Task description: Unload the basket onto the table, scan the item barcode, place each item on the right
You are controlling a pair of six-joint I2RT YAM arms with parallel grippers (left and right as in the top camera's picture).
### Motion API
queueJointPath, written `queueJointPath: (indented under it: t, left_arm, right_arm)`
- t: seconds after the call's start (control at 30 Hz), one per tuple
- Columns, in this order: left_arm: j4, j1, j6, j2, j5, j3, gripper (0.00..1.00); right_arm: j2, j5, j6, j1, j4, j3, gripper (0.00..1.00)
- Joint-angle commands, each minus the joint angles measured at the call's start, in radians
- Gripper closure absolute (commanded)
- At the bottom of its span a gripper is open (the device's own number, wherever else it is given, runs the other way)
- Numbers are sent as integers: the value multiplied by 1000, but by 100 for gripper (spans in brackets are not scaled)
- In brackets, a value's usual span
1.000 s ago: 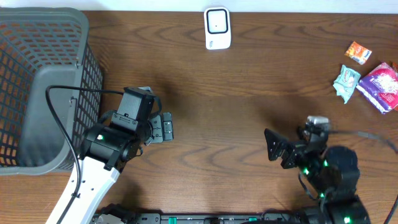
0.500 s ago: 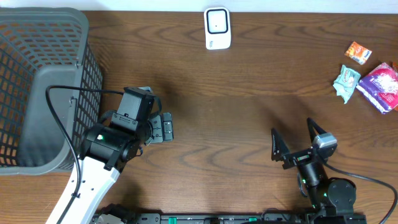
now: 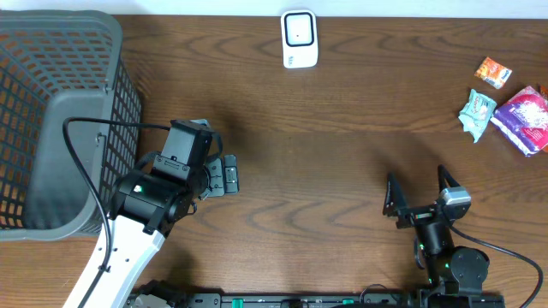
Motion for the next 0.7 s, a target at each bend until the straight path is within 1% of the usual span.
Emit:
queueJointPath:
  t: [0.0, 0.07, 0.2, 0.4, 0.67]
  left_arm:
    - [-3, 5, 13, 1, -5, 2, 2]
    - [-3, 5, 13, 1, -5, 2, 2]
    - [-3, 5, 13, 1, -5, 2, 2]
    - [-3, 5, 13, 1, -5, 2, 2]
    - [-3, 5, 13, 1, -5, 2, 2]
  right_arm:
    - [-9, 35, -51, -13, -45, -5, 1]
    - [-9, 73, -51, -13, -113, -5, 1]
    - [-9, 105, -62, -13, -111, -5, 1]
    - [-9, 104, -120, -10, -113, -5, 1]
    - [-9, 103, -119, -5, -113, -5, 1]
